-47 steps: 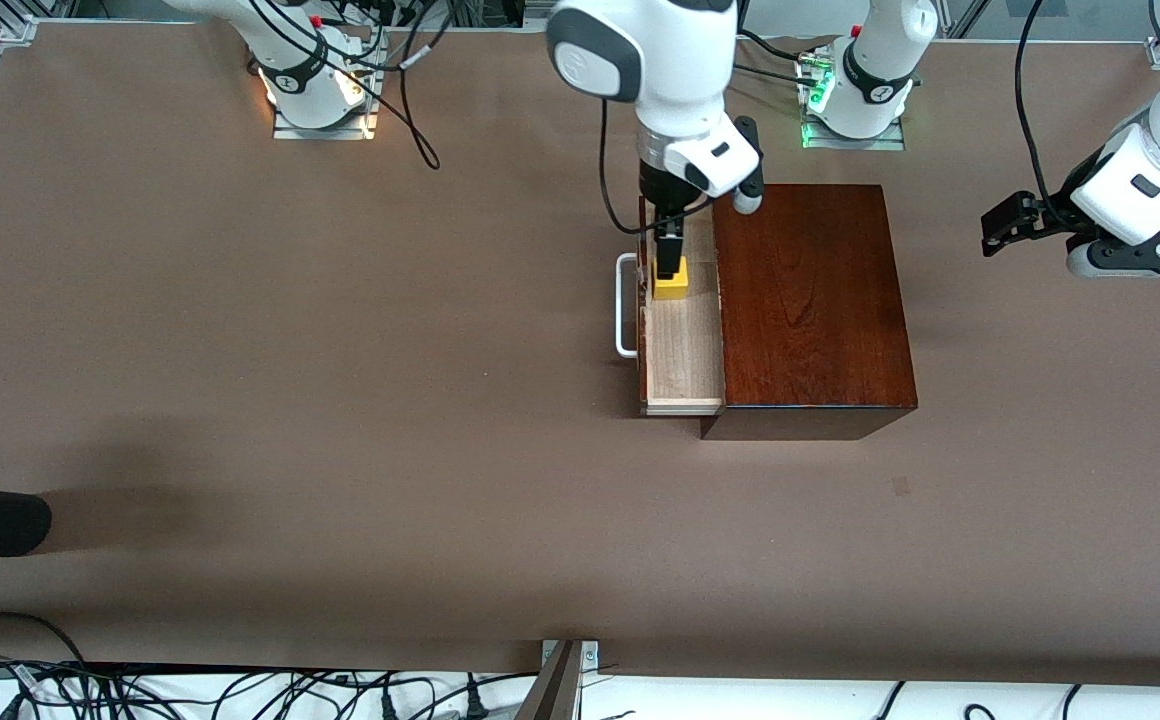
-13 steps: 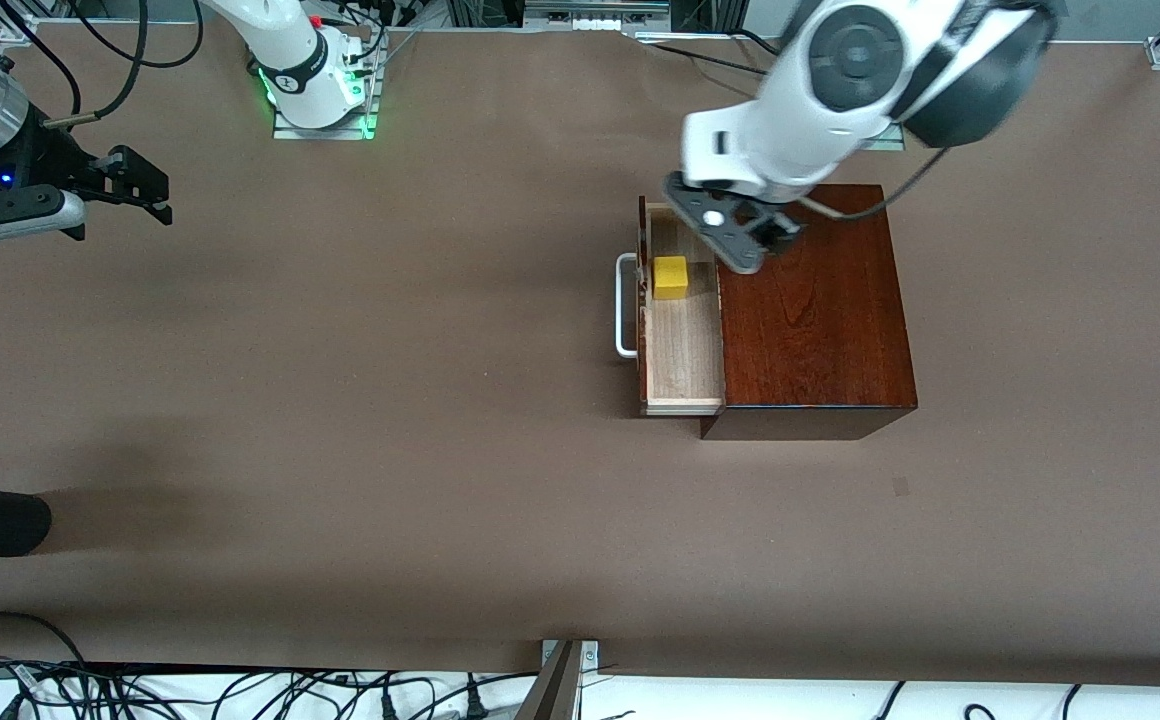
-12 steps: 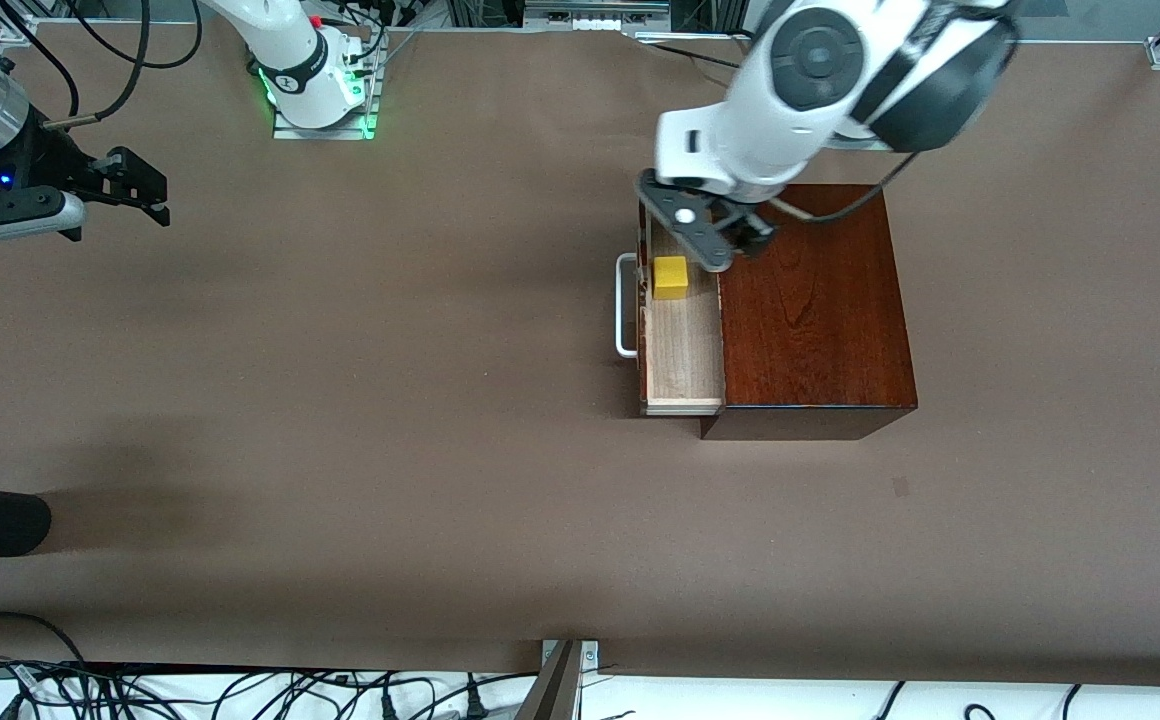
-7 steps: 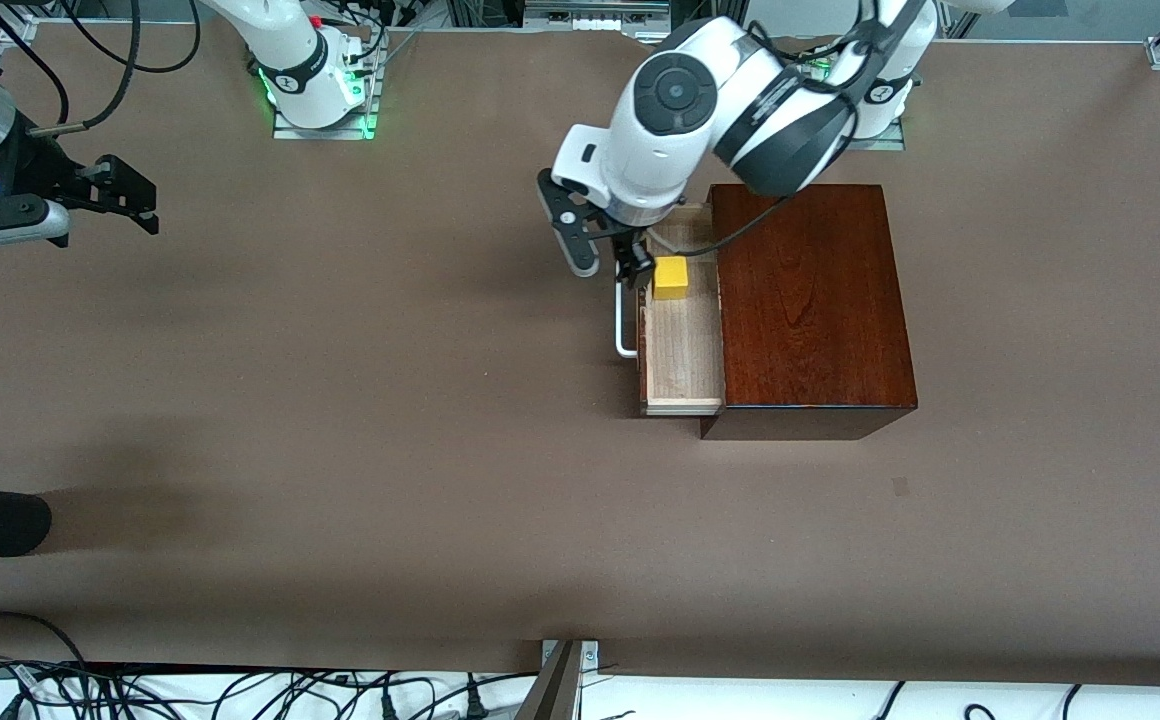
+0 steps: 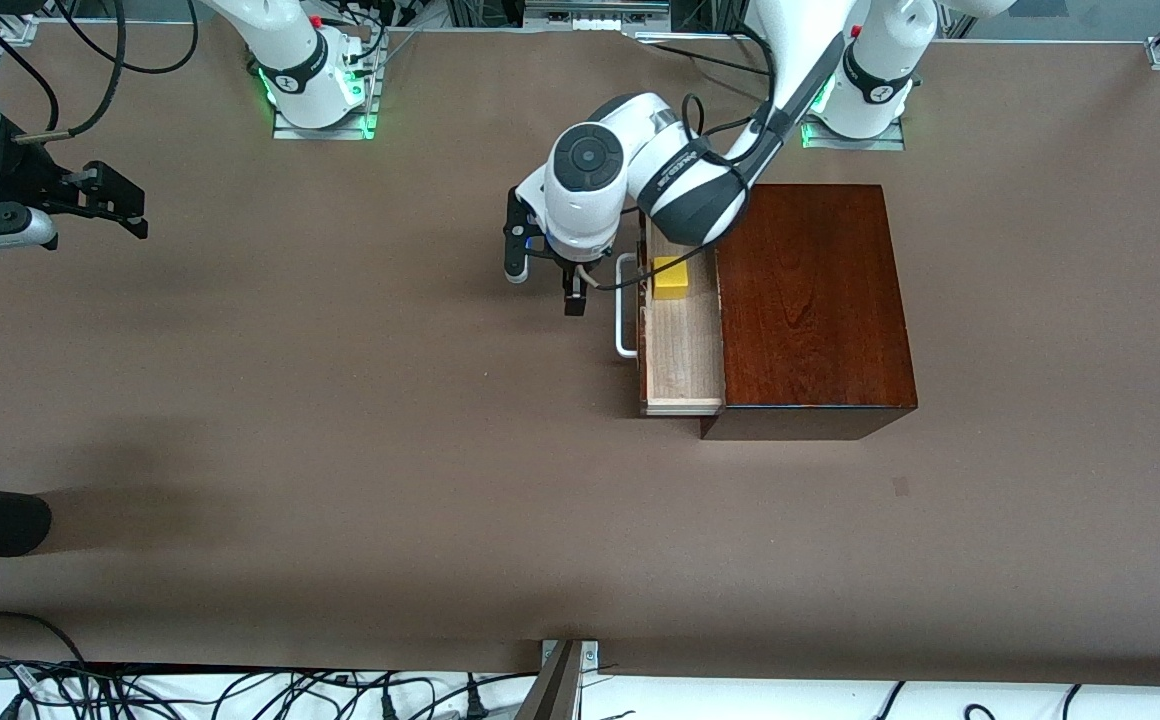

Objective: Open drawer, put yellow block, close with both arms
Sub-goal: 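Push the drawer front shut with the left gripper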

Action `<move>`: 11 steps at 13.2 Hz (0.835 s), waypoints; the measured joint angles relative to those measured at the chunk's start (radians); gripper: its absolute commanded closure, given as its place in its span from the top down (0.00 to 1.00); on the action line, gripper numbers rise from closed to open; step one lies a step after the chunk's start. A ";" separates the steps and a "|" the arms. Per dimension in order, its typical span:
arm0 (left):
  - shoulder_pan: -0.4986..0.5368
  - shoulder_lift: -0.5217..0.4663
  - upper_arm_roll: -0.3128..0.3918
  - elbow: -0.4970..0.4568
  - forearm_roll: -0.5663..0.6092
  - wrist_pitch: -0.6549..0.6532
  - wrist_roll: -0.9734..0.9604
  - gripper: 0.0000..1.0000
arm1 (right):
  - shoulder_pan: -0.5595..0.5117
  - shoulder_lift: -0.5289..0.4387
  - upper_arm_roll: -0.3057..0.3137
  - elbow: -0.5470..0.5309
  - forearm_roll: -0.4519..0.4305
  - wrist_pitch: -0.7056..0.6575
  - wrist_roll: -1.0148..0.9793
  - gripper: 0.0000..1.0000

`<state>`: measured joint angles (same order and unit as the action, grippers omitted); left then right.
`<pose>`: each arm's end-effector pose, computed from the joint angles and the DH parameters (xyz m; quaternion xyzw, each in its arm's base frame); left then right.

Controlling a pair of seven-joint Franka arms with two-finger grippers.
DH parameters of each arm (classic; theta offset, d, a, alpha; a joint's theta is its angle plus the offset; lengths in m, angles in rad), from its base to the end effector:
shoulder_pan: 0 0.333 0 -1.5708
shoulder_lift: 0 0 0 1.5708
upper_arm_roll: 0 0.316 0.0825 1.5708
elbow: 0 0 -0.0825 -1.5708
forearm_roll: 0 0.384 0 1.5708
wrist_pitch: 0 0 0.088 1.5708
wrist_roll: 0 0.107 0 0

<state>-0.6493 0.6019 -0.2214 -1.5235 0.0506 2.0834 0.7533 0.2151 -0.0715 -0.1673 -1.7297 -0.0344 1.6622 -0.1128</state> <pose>0.4713 -0.5183 0.3120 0.6912 -0.7213 -0.0160 0.0398 0.5378 0.0194 0.5956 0.9966 0.0819 0.0011 0.0112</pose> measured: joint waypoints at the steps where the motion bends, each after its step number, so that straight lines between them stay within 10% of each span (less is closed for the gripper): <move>1: -0.004 0.011 0.000 0.003 0.047 0.000 0.003 1.00 | 0.000 0.000 -0.010 0.000 0.023 0.000 0.001 1.00; 11: -0.009 0.028 0.012 0.031 0.202 -0.165 0.015 1.00 | 0.000 0.000 -0.031 0.000 0.048 0.000 0.000 1.00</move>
<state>-0.6582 0.6296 -0.2094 -1.4926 0.2527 1.9181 0.7683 0.2156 -0.0713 -0.1982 -1.7296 0.0139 1.6618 -0.1128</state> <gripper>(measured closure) 0.000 0.000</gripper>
